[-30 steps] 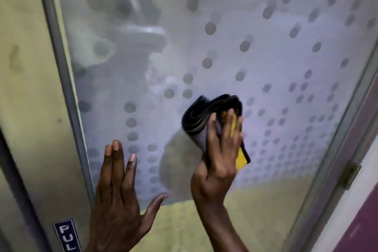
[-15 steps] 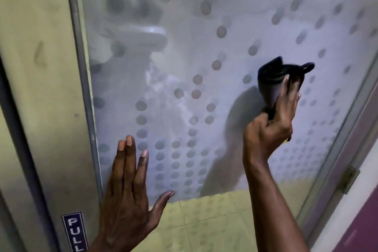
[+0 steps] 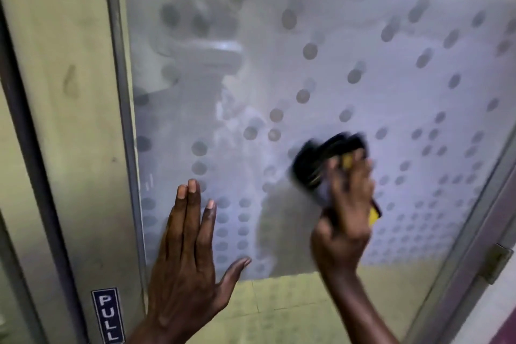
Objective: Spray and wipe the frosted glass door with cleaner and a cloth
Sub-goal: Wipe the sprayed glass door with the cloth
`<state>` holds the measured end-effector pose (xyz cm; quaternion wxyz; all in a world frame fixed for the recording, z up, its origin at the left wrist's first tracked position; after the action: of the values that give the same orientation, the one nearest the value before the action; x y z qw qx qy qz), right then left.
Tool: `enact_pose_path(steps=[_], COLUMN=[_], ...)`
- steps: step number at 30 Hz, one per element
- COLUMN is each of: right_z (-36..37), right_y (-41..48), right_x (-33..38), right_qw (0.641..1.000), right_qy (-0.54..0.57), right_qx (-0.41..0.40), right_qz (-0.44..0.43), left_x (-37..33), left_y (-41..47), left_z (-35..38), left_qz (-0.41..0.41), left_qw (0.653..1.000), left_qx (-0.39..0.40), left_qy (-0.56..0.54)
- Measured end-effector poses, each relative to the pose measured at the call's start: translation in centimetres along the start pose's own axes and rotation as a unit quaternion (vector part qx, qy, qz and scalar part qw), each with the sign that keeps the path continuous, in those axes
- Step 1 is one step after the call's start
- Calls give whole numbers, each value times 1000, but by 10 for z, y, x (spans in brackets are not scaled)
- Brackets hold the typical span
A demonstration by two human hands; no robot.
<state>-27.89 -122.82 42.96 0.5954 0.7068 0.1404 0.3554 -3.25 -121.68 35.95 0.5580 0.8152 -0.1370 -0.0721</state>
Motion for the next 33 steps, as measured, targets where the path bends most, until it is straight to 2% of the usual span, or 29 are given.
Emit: enact_pose_path(steps=[3,5,6,9,11,13,15,17,20,22,24,26,28,30,31,33], right_z=[-10,-4,4,37,53,51,34,7,-24,-28,-18,-4,5,3,-2,-20], right_y=[85,120,124,80,23,-22,-34,-18,49,97,121,117,89,53,37,24], right_x=[-3,13,25,61,72,63,38,11,-12,-12,2,17,22,12,2,-20], right_qw=[977,971,975,995,986,973,966,974,998,994,988,994,995,980,970,966], right_qy=[83,91,80,2,-29,-61,-91,-100,-45,9,35,20,-14,-61,-85,-113], right_qx=[-168,-205,-197,-65,55,133,161,129,-1,-102,-141,-107,-16,89,122,133], right_qz=[104,87,58,-80,-152,-180,-183,-156,-42,28,46,-3,-94,-170,-190,-190], left_x=[-6,-8,-8,-12,-15,-18,-23,-30,-38,-42,-43,-46,-49,-55,-60,-71], left_y=[15,21,22,20,19,17,14,12,22,31,37,38,37,38,40,47], left_z=[0,0,1,1,0,-2,-1,0,3,6,8,12,14,15,15,15], left_qz=[6,7,4,-5,-19,-32,-25,-8,5,12,15,17,10,-3,-6,7], left_qw=[1000,1000,1000,1000,999,999,999,1000,1000,1000,1000,1000,1000,1000,1000,1000], left_qx=[-4,-5,-9,-23,-32,-31,-9,-9,-23,-17,-9,-9,-9,-11,-15,-26], left_qy=[-10,-9,-9,-2,18,24,21,21,12,8,3,5,8,5,-1,-13])
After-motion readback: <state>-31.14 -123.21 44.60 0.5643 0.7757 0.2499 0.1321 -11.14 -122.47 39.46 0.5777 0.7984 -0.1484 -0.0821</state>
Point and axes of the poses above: each hand's wrist, its own y-axis towards the middle knuckle, its own z-axis out of the palm, x = y × z, the point moved 2 cm from there along y, towards the middle knuckle, and after that the axes turned 9 degrees about y, right-handed, at the moved point
